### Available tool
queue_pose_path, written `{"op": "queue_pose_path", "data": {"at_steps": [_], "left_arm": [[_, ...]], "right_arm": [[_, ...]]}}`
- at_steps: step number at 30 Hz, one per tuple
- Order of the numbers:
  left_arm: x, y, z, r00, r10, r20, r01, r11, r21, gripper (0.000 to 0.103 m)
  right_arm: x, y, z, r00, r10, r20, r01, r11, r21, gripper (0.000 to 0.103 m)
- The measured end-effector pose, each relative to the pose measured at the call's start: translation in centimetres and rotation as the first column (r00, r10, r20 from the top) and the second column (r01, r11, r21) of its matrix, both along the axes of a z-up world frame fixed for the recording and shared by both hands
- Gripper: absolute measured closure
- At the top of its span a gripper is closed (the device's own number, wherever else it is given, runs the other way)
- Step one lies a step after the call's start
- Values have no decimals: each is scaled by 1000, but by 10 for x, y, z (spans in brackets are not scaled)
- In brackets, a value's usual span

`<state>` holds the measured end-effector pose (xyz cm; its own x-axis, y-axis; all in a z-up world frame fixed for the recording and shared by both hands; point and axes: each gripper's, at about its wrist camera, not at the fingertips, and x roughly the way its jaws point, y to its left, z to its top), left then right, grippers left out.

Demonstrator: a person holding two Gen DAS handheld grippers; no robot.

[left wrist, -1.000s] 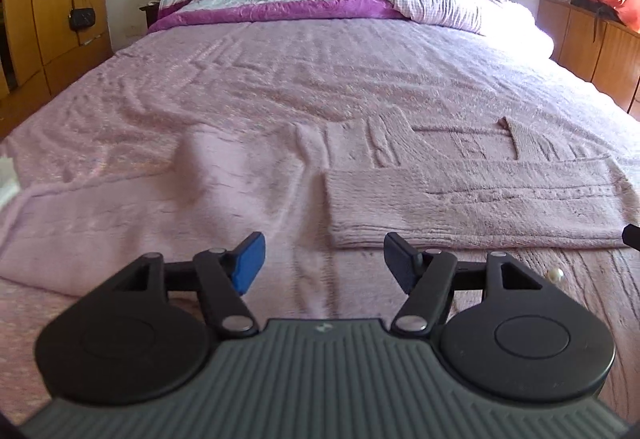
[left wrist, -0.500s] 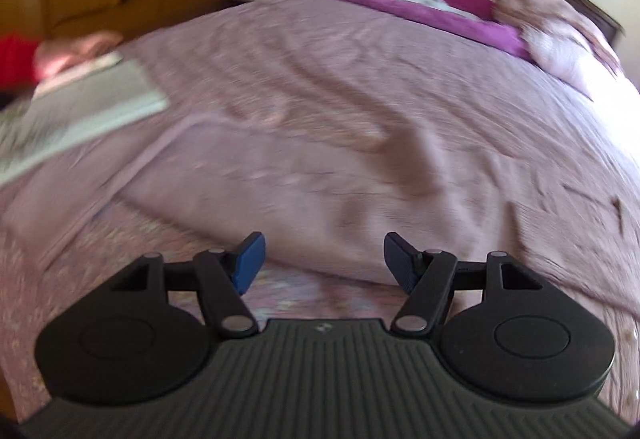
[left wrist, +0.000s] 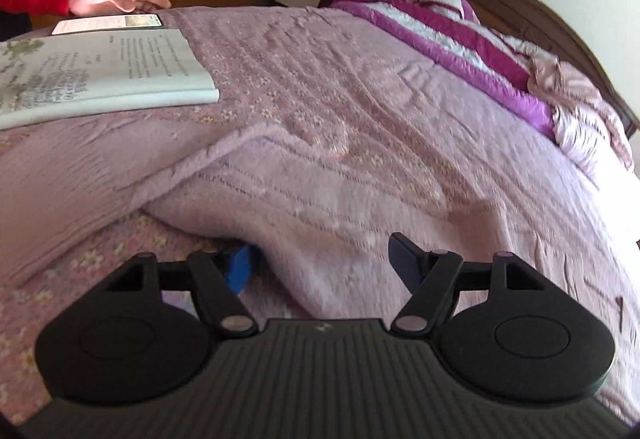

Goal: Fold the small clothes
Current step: 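Close the left tool on the other sleeve cuff and lift it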

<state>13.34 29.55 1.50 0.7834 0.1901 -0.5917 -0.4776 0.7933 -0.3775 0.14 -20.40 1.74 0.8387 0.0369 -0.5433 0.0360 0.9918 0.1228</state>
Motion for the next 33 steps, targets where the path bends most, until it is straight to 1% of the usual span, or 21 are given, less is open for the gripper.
{"op": "queue_pose_path", "data": {"at_steps": [2,5,8,10,11,12,13,15,19,22,25,28,31,33], "left_arm": [[2,5,-2,999,15,30,-15,1000,-14,31],[3,12,-6,997,42,69,-38,998,-55,31],[5,10,-5,996,41,75,-37,998,-44,31],[5,9,-5,996,42,83,-40,999,-28,34],[5,9,-5,995,50,82,-49,999,-18,43],[5,9,-4,996,57,74,-56,998,-5,81],[5,11,-4,997,48,65,-48,999,-7,91],[-1,13,-2,994,44,96,-43,999,-12,92],[-18,-1,20,987,13,163,-32,993,111,92],[-28,-16,44,974,-41,224,3,985,170,92],[-35,-37,69,949,-128,288,72,978,198,92],[-35,-69,90,923,-201,329,129,965,229,92],[-33,-101,101,899,-249,360,171,957,235,92],[-33,-125,104,885,-280,372,193,947,256,92]], "right_arm": [[-1,3,-3,1000,2,8,-1,1000,-21,15],[-1,4,-6,1000,0,18,0,1000,-22,13],[0,3,-9,1000,2,23,-2,1000,-11,9],[1,5,-10,1000,3,24,-2,1000,-17,7],[1,6,-10,1000,1,26,-1,1000,-21,6],[1,7,-10,1000,0,28,0,1000,-23,6],[1,6,-11,1000,1,30,0,1000,-23,6],[-1,6,-11,999,3,33,-2,1000,-21,6],[-2,5,-11,999,2,35,-1,1000,-20,6],[-2,5,-10,999,1,37,-1,1000,-16,6],[-3,-1,-9,999,-3,42,2,1000,31,6],[-3,-8,-7,999,-11,47,7,996,86,6],[-3,-9,-7,999,-7,49,3,996,94,6],[-4,-9,-8,999,-4,53,-1,996,92,6]]}}
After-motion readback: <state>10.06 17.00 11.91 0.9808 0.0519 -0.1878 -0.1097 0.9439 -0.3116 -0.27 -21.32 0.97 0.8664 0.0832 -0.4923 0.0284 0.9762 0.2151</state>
